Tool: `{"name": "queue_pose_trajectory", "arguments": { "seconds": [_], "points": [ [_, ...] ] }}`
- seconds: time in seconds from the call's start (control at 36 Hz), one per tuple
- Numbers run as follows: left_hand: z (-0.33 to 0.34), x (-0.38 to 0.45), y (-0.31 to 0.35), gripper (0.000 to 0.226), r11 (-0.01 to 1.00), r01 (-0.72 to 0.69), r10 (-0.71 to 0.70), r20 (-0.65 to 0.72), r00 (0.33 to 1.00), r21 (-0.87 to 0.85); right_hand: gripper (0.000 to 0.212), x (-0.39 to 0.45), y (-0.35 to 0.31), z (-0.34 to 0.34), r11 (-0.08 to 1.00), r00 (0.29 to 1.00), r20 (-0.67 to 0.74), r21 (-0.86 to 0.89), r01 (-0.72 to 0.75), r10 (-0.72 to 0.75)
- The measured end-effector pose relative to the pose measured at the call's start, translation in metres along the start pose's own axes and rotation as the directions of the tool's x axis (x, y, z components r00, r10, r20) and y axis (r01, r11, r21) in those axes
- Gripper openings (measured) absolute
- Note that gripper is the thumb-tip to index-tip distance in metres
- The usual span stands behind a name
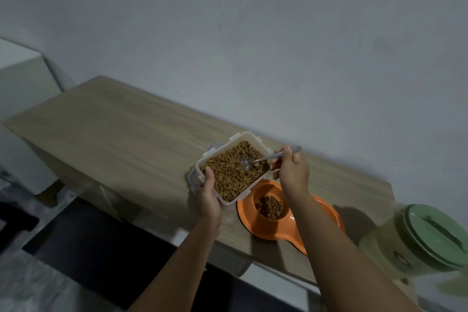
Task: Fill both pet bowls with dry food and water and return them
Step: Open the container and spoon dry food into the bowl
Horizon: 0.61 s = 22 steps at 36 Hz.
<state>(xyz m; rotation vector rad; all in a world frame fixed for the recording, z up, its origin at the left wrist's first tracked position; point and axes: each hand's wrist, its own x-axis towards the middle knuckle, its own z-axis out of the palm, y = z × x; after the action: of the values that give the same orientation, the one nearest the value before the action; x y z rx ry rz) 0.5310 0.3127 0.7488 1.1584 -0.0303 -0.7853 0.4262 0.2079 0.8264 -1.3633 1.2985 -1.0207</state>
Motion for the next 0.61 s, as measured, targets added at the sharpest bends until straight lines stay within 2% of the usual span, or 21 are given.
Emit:
{"name": "queue_pose_trajectory", "arguments": {
  "seconds": [0.06,0.17,0.25,0.42,0.47,0.61],
  "points": [
    [-0.001,0.000,0.000,0.087,0.999,-0.006,0.006,-0.001,1.000,0.032,0.036,-0.002,0.001,0.000,1.000,1.000,0.014,-0.019,-0.016,0.016],
    [-0.002,-0.005,0.002,0.088,1.000,0.019,-0.019,-0.003,1.000,-0.013,0.033,-0.004,0.003,-0.003,0.998,0.997,0.032,-0.006,-0.065,0.065],
    [-0.001,-0.011,0.006,0.076,1.000,-0.017,0.017,0.015,1.000,-0.016,0.033,-0.004,0.005,-0.006,0.995,0.994,0.021,0.007,-0.103,0.103],
    [0.000,-0.018,0.008,0.055,0.999,0.003,-0.003,0.020,1.000,0.041,0.032,-0.007,0.008,-0.011,0.979,0.984,-0.030,0.107,-0.174,0.178],
    [0.002,-0.024,0.015,0.058,1.000,0.020,-0.019,0.040,0.999,-0.018,0.030,-0.008,0.005,-0.014,0.973,0.980,-0.049,0.138,-0.185,0.193],
    [0.005,-0.030,0.018,0.047,0.995,0.051,-0.044,0.079,0.996,-0.088,0.030,-0.007,-0.001,-0.021,0.965,0.976,-0.087,0.187,-0.183,0.202]
  ]
}}
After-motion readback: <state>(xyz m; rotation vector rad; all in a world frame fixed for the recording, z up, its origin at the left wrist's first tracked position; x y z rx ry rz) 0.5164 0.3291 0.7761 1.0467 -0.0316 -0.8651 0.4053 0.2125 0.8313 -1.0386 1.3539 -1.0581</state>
